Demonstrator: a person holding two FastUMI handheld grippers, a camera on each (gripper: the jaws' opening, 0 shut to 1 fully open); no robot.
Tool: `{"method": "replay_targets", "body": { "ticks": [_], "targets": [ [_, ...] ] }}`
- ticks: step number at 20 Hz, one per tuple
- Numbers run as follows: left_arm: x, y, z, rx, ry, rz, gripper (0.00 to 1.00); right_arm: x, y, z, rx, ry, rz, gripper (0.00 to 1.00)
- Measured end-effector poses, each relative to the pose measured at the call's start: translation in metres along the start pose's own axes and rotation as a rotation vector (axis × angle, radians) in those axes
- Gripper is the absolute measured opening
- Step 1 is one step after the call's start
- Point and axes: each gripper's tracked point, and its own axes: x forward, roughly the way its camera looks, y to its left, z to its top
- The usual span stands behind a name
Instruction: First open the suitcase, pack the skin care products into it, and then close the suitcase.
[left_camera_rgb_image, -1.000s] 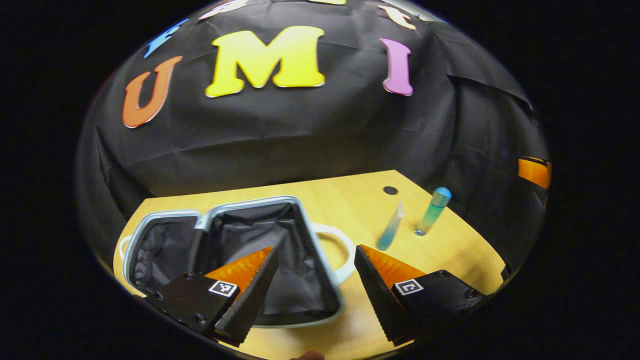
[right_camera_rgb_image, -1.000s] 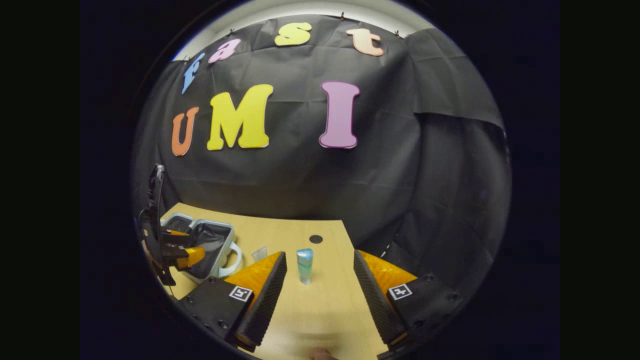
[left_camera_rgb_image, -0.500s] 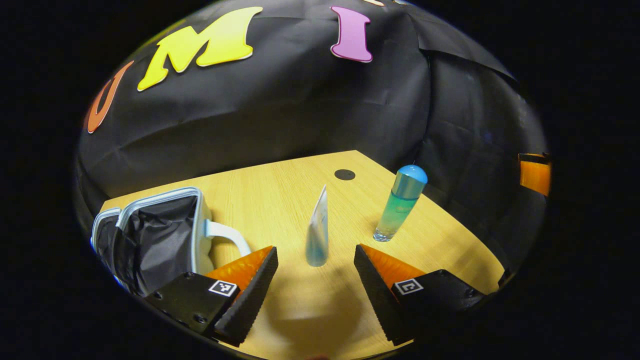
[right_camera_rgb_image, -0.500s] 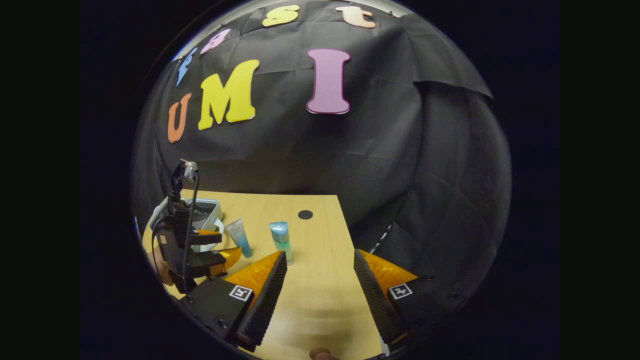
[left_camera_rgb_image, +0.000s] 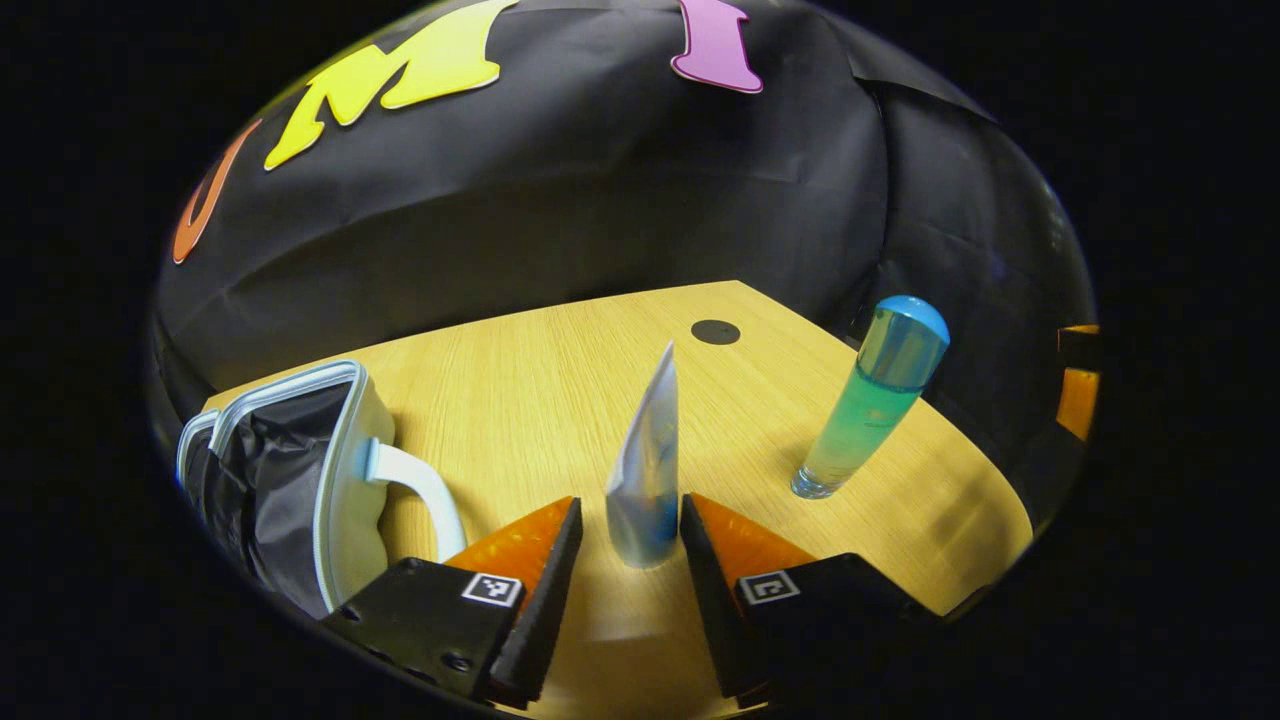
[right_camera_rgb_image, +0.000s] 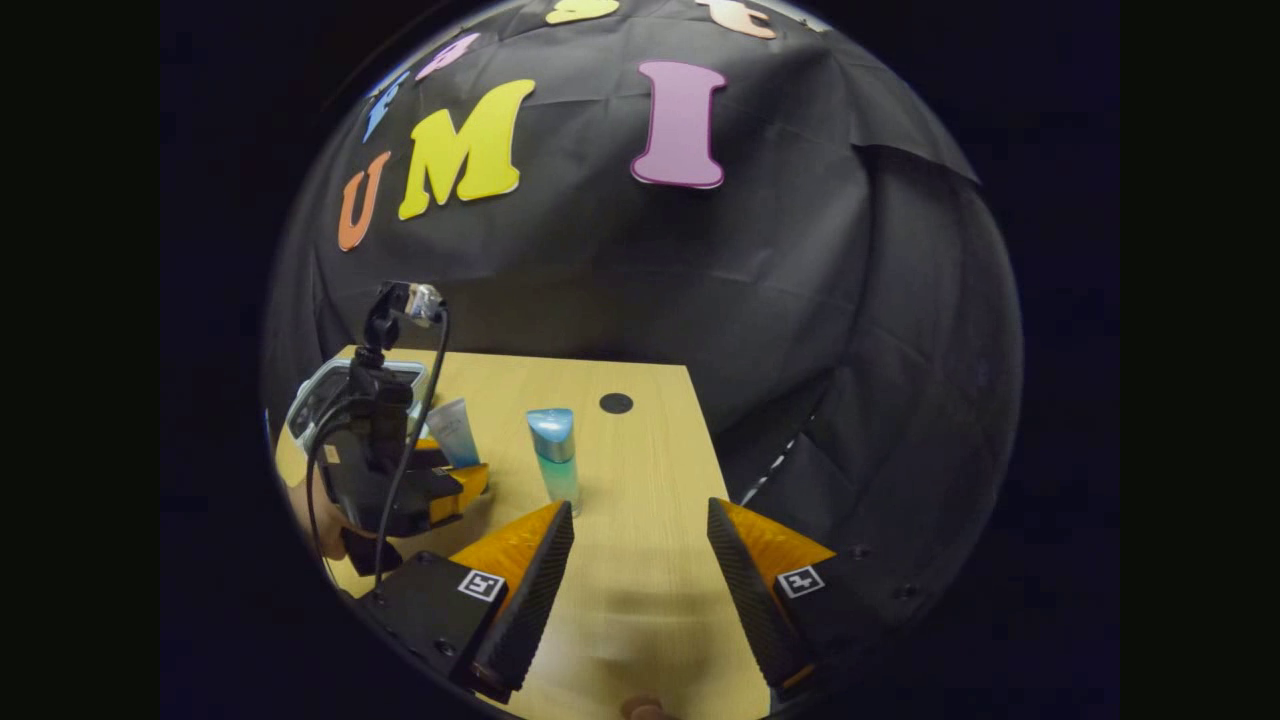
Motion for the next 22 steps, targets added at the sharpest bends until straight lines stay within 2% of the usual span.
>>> {"method": "replay_targets", "body": {
  "ticks": [1,2,3,4,7,13,18,22],
  "targets": [
    [0.001,-0.004,-0.003,0.010,0.012,-0.015,0.66,0.006,0.003,0.001,-0.009,-0.005,0.007,0.80],
    [0.003,-0.004,-0.002,0.019,0.013,-0.022,0.48,0.012,0.009,0.005,-0.015,-0.013,0.018,0.80],
    [0.002,-0.006,-0.002,0.025,0.017,-0.026,0.51,0.019,0.014,0.008,-0.017,-0.019,0.030,0.80],
    [-0.001,-0.005,0.001,0.032,0.009,-0.018,0.42,0.026,0.019,0.010,-0.014,-0.026,0.043,0.80],
    [-0.015,-0.002,0.006,0.020,0.002,-0.007,0.42,0.048,0.032,0.013,-0.014,-0.028,0.067,0.80],
    [-0.070,0.024,0.008,-0.073,0.021,0.045,0.41,0.085,0.064,0.006,0.007,-0.019,0.099,0.80],
    [-0.133,0.062,0.022,-0.103,-0.011,0.104,0.41,0.116,0.078,-0.007,0.044,0.012,0.056,0.80],
    [-0.177,0.110,0.002,-0.179,0.028,0.178,0.41,0.129,0.082,-0.014,0.074,0.023,0.007,0.66]
  ]
}}
